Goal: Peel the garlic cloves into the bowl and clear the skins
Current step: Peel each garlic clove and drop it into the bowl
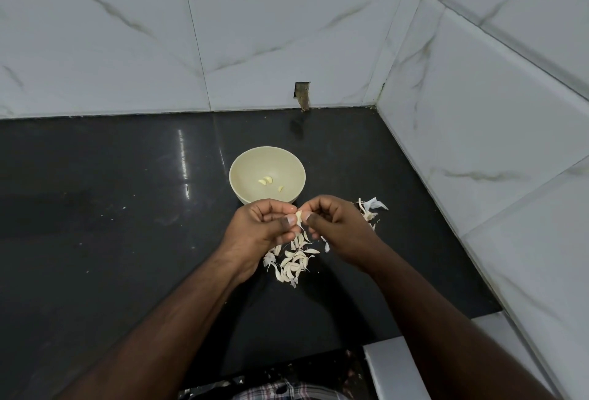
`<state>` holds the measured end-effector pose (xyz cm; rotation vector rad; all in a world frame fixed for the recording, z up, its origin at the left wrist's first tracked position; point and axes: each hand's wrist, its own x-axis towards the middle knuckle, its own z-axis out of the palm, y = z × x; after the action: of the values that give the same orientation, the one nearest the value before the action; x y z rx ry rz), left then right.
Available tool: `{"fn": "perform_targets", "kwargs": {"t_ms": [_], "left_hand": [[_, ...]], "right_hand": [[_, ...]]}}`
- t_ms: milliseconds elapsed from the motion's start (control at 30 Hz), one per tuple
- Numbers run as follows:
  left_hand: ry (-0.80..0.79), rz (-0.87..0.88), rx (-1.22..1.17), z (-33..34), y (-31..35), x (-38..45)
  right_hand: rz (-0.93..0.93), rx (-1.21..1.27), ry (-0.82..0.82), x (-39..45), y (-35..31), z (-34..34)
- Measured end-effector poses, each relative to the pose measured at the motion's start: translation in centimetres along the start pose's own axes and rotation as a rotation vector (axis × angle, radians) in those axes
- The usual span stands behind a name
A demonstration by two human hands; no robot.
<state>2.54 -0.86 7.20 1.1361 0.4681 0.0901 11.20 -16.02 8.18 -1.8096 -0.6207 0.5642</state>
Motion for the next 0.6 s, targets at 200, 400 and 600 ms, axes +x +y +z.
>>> {"fn": "perform_targets", "kwargs": {"t_ms": [200, 400, 600], "left_hand": [[-0.013, 0.002, 0.031, 0.05, -0.22, 0.05], [-0.080, -0.008, 0.074, 0.14, -0.02, 0.10], [-0.019, -0.015, 0.067, 0.75, -0.15, 0.22]], "right_hand": [[0.011, -0.151, 0.009, 0.03, -0.24, -0.27], [0.056, -0.192, 0.066, -0.17, 0.02, 0.05], [0.067, -0.347, 0.089, 0.05, 0.47, -0.26]]}}
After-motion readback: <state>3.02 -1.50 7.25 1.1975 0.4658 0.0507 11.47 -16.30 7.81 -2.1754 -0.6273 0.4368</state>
